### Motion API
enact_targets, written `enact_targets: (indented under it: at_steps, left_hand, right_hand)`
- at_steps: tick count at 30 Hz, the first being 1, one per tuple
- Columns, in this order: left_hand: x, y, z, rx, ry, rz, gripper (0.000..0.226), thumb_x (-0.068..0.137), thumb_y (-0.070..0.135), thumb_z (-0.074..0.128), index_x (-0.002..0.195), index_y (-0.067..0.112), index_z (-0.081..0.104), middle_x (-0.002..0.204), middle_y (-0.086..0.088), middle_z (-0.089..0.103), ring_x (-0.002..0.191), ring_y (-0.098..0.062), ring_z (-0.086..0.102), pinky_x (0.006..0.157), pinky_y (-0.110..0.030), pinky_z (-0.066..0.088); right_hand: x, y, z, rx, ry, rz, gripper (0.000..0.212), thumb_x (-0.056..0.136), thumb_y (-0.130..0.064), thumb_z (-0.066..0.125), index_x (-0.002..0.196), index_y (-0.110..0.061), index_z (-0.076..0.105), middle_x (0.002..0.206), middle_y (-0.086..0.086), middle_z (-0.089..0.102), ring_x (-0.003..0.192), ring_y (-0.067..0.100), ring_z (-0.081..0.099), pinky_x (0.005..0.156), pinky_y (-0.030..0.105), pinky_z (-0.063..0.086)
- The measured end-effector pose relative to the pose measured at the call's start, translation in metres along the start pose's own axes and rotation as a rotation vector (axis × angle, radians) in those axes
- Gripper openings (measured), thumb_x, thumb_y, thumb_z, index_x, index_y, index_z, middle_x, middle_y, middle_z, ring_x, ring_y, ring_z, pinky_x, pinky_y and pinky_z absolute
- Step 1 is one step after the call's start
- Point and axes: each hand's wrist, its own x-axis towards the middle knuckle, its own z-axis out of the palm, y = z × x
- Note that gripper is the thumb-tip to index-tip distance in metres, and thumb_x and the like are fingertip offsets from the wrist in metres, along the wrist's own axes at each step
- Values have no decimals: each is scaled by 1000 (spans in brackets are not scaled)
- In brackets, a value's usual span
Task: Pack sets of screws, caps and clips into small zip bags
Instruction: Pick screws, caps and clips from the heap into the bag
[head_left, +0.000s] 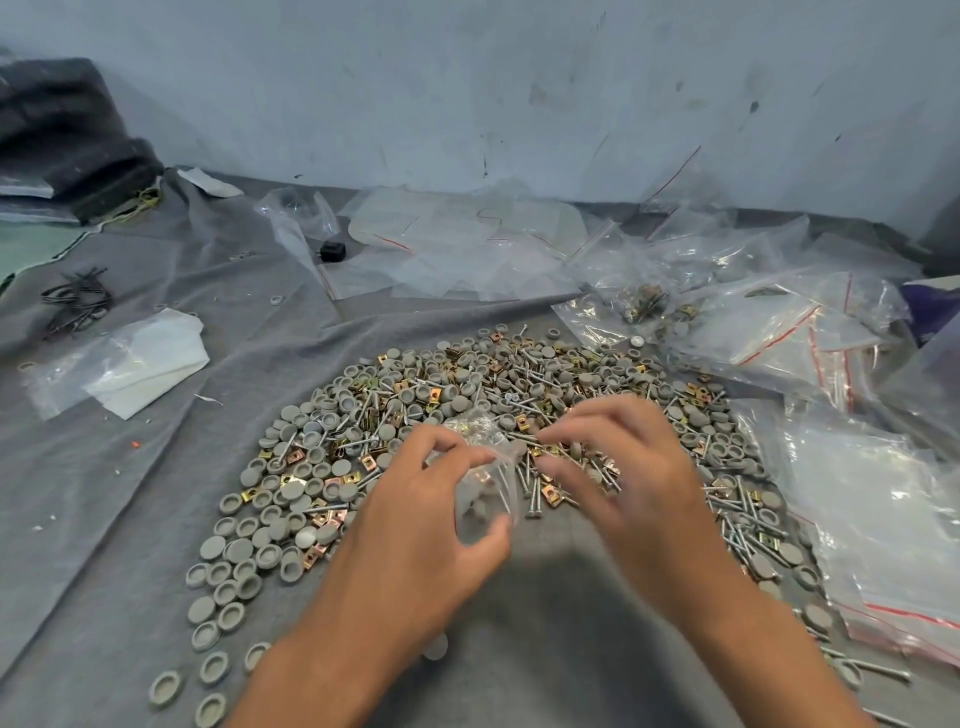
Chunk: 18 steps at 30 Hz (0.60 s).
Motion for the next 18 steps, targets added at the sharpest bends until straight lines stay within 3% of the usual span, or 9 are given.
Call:
enact_targets:
  at_steps: [2,4,6,8,11,13,18]
  left_hand:
    - [0,-1,-2,-2,8,-8,43,82,44,74,122,35,64,111,26,40,85,13,52,71,-6,39]
    - [0,-2,-2,-4,0,-10,44,82,44,74,124,35,64,111,26,40,86,13,51,70,-5,38]
    - [-1,-2,-1,-9,-5,-6,45,82,44,73,126,34,64,112,26,40,87,11,51,72,-5,38]
    - [-1,-1,0,-3,-8,-1,46,83,46,71,127,35,63,112,27,39,88,11,52,70,-6,37]
    - [-2,-2,0,11,-13,0,47,83,48,69,128,37,61,112,28,37,89,14,50,69,-6,37]
    - [-2,-3,0,12,-15,-2,46,83,48,69,127,37,62,112,28,38,87,16,49,69,-6,36]
    - [-1,-3,0,11,-17,-3,47,82,51,66,126,37,61,112,28,37,88,15,50,68,-7,36]
  right_hand:
    - [4,22,-12,-27,-24,213,10,95,-38,61,101,-33,67,102,-18,56,98,7,56,88,25,45]
    - [3,44,-19,-139,-204,402,7,93,-38,65,97,-43,60,100,-23,54,97,6,56,82,27,44]
    - [-2,56,-20,-232,-393,475,14,91,-43,68,97,-46,56,99,-22,54,92,1,53,75,24,40]
    - [-4,57,-17,-268,-507,478,24,87,-52,70,106,-46,57,99,-23,52,87,-3,49,73,22,40]
    - [-5,55,-14,-294,-586,458,44,88,-56,67,128,-44,56,105,-20,48,96,2,50,86,26,47]
    - [-4,54,-15,-308,-612,414,44,90,-52,65,133,-43,56,110,-16,49,103,7,50,93,30,49]
    - [-6,54,-20,-279,-607,368,24,89,-44,71,101,-45,50,100,-22,45,95,4,47,83,28,47]
